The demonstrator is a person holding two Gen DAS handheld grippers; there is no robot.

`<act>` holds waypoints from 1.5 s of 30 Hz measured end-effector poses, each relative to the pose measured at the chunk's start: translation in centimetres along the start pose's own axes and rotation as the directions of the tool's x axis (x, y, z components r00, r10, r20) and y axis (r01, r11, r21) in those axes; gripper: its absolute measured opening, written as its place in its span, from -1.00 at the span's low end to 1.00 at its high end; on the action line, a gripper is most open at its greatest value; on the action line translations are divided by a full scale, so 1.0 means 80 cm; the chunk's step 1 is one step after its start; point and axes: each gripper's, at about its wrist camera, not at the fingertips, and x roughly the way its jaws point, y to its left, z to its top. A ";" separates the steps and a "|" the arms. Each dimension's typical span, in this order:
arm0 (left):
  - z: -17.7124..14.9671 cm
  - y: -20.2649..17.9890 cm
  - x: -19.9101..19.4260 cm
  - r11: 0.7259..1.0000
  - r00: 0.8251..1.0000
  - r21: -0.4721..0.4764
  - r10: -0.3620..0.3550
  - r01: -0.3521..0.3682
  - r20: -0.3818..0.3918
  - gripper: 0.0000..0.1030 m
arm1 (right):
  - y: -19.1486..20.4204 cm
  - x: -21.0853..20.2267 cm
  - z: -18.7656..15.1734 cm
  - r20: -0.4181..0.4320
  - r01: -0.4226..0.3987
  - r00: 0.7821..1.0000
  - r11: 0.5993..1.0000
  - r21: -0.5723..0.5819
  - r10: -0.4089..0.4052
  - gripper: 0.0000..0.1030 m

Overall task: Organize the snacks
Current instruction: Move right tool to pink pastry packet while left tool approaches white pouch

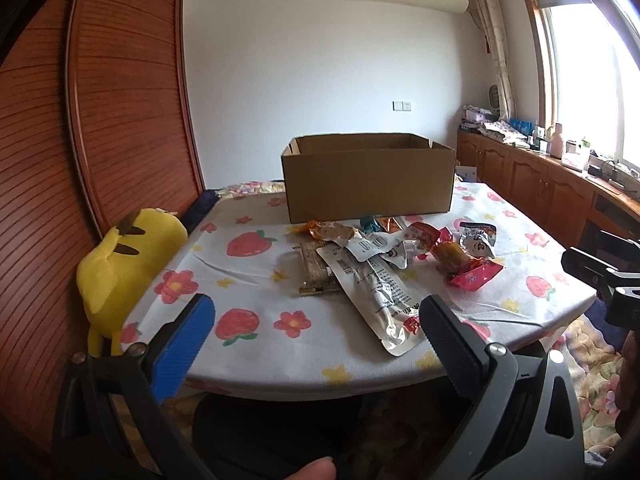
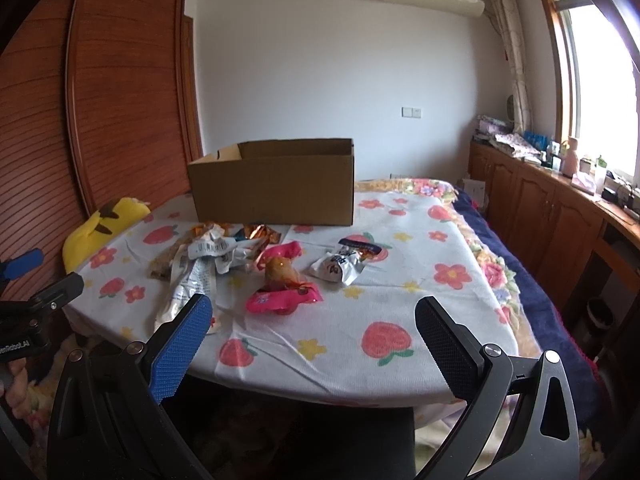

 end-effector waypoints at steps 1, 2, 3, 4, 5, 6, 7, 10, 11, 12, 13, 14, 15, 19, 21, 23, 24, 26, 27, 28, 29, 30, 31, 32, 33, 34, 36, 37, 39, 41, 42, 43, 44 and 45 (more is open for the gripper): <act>0.000 0.001 0.005 1.000 1.000 -0.001 -0.006 0.006 -0.007 1.00 | -0.001 0.004 0.001 -0.005 -0.003 1.000 1.000 -0.002 0.003 1.00; 0.001 0.000 0.009 1.000 1.000 0.000 -0.012 0.012 -0.014 1.00 | -0.002 0.008 0.001 -0.010 -0.008 1.000 1.000 -0.004 0.008 1.00; 0.002 0.000 0.014 1.000 1.000 0.001 -0.016 0.016 -0.021 1.00 | -0.002 0.012 0.001 -0.014 -0.013 1.000 1.000 -0.007 0.013 0.98; 0.003 0.000 0.020 1.000 0.999 0.000 -0.024 0.024 -0.026 1.00 | -0.002 0.016 0.002 -0.021 -0.025 0.999 1.000 -0.011 0.025 0.97; 0.004 0.000 0.025 1.000 0.999 -0.001 -0.029 0.029 -0.032 1.00 | -0.002 0.023 0.003 -0.030 -0.035 0.999 0.999 -0.017 0.035 0.97; 0.006 0.000 0.031 0.999 0.998 -0.006 -0.036 0.036 -0.043 1.00 | -0.002 0.027 0.003 -0.036 -0.042 0.999 0.999 -0.021 0.041 0.97; 0.007 0.001 0.037 0.999 0.998 -0.011 -0.043 0.043 -0.052 1.00 | -0.003 0.033 0.005 -0.043 -0.054 0.998 0.998 -0.025 0.053 0.95; 0.012 0.000 0.057 0.998 0.995 -0.023 -0.061 0.059 -0.080 1.00 | -0.004 0.048 0.008 -0.060 -0.079 0.995 0.996 -0.035 0.077 0.93; 0.013 -0.001 0.063 0.998 0.994 -0.024 -0.066 0.064 -0.089 1.00 | -0.005 0.055 0.009 -0.068 -0.095 0.993 0.995 -0.038 0.092 0.93; 0.014 -0.001 0.068 0.997 0.993 -0.026 -0.069 0.067 -0.094 1.00 | -0.006 0.061 0.011 -0.076 -0.107 0.992 0.994 -0.038 0.104 0.92; 0.015 -0.002 0.074 0.997 0.992 -0.028 -0.073 0.070 -0.101 1.00 | -0.008 0.068 0.012 -0.085 -0.124 0.989 0.992 -0.036 0.121 0.90; 0.017 -0.003 0.081 0.997 0.991 -0.031 -0.077 0.074 -0.111 0.99 | -0.009 0.072 0.013 -0.093 -0.139 0.987 0.990 -0.034 0.135 0.89; 0.017 -0.004 0.086 0.996 0.990 -0.034 -0.082 0.078 -0.118 0.99 | -0.011 0.079 0.015 -0.102 -0.155 0.983 0.987 -0.031 0.152 0.86; 0.018 -0.008 0.105 0.996 0.986 -0.036 -0.089 0.085 -0.141 0.99 | -0.012 0.108 0.024 -0.153 -0.234 0.962 0.972 -0.029 0.227 0.71; 0.018 -0.010 0.113 0.995 0.984 -0.037 -0.095 0.091 -0.152 0.99 | -0.009 0.124 0.028 -0.182 -0.260 0.951 0.965 -0.042 0.249 0.66; 0.018 -0.009 0.120 0.995 0.982 -0.040 -0.100 0.095 -0.162 0.99 | -0.004 0.140 0.032 -0.208 -0.287 0.940 0.957 -0.052 0.270 0.53; 0.018 -0.010 0.123 0.995 0.981 -0.040 -0.101 0.096 -0.167 0.99 | -0.001 0.151 0.035 -0.227 -0.302 0.932 0.952 -0.055 0.283 0.48; 0.018 -0.009 0.129 0.994 0.979 -0.044 -0.108 0.102 -0.175 0.99 | 0.003 0.168 0.039 -0.261 -0.324 0.918 0.944 -0.056 0.299 0.42; 0.019 -0.008 0.132 0.994 0.978 -0.046 -0.111 0.104 -0.179 0.99 | 0.006 0.177 0.040 -0.278 -0.335 0.910 0.940 -0.061 0.307 0.34; 0.019 -0.007 0.135 0.993 0.977 -0.048 -0.113 0.106 -0.182 0.99 | 0.009 0.184 0.041 -0.294 -0.348 0.902 0.935 -0.064 0.316 0.28; 0.019 -0.006 0.138 0.993 0.975 -0.050 -0.116 0.109 -0.187 0.99 | 0.013 0.194 0.042 -0.309 -0.355 0.896 0.932 -0.072 0.318 0.27; 0.020 -0.005 0.142 0.992 0.974 -0.052 -0.120 0.112 -0.193 0.99 | 0.014 0.199 0.043 -0.322 -0.360 0.891 0.930 -0.075 0.319 0.22; 0.021 -0.005 0.146 0.992 0.972 -0.056 -0.126 0.117 -0.199 0.99 | 0.016 0.205 0.043 -0.335 -0.364 0.886 0.928 -0.076 0.320 0.19; 0.021 -0.004 0.148 0.991 0.970 -0.059 -0.130 0.121 -0.204 0.98 | 0.018 0.212 0.043 -0.349 -0.368 0.881 0.926 -0.079 0.320 0.18; 0.021 -0.004 0.151 0.991 0.969 -0.059 -0.133 0.124 -0.209 0.98 | 0.019 0.215 0.042 -0.357 -0.370 0.878 0.925 -0.084 0.319 0.16; 0.021 -0.004 0.154 0.990 0.967 -0.060 -0.138 0.128 -0.217 0.98 | 0.020 0.220 0.041 -0.367 -0.367 0.877 0.926 -0.092 0.312 0.14; 0.021 -0.005 0.160 0.989 0.963 -0.063 -0.147 0.136 -0.228 0.98 | 0.021 0.228 0.039 -0.383 -0.364 0.873 0.926 -0.097 0.303 0.10; 0.021 -0.005 0.163 0.987 0.959 -0.068 -0.156 0.144 -0.235 0.98 | 0.021 0.232 0.037 -0.389 -0.362 0.871 0.927 -0.097 0.300 0.08; 0.021 -0.006 0.168 0.983 0.952 -0.082 -0.180 0.165 -0.249 0.97 | 0.021 0.237 0.035 -0.398 -0.361 0.868 0.927 -0.097 0.297 0.05; 0.023 -0.008 0.174 0.979 0.945 -0.096 -0.197 0.177 -0.263 0.97 | 0.020 0.242 0.033 -0.403 -0.358 0.868 0.928 -0.103 0.290 0.02; 0.023 -0.009 0.175 0.979 0.943 -0.100 -0.200 0.179 -0.266 0.96 | 0.019 0.245 0.031 -0.407 -0.359 0.866 0.928 -0.102 0.290 -0.01; 0.024 -0.011 0.177 0.979 0.942 -0.101 -0.199 0.178 -0.269 0.95 | 0.019 0.247 0.030 -0.411 -0.359 0.864 0.928 -0.100 0.290 -0.02; 0.024 -0.013 0.178 0.979 0.942 -0.102 -0.198 0.177 -0.270 0.95 | 0.018 0.248 0.029 -0.411 -0.359 0.865 0.928 -0.103 0.289 -0.02; 0.024 -0.014 0.179 0.978 0.941 -0.104 -0.201 0.179 -0.272 0.95 | 0.018 0.248 0.028 -0.410 -0.359 0.865 0.927 -0.106 0.288 -0.02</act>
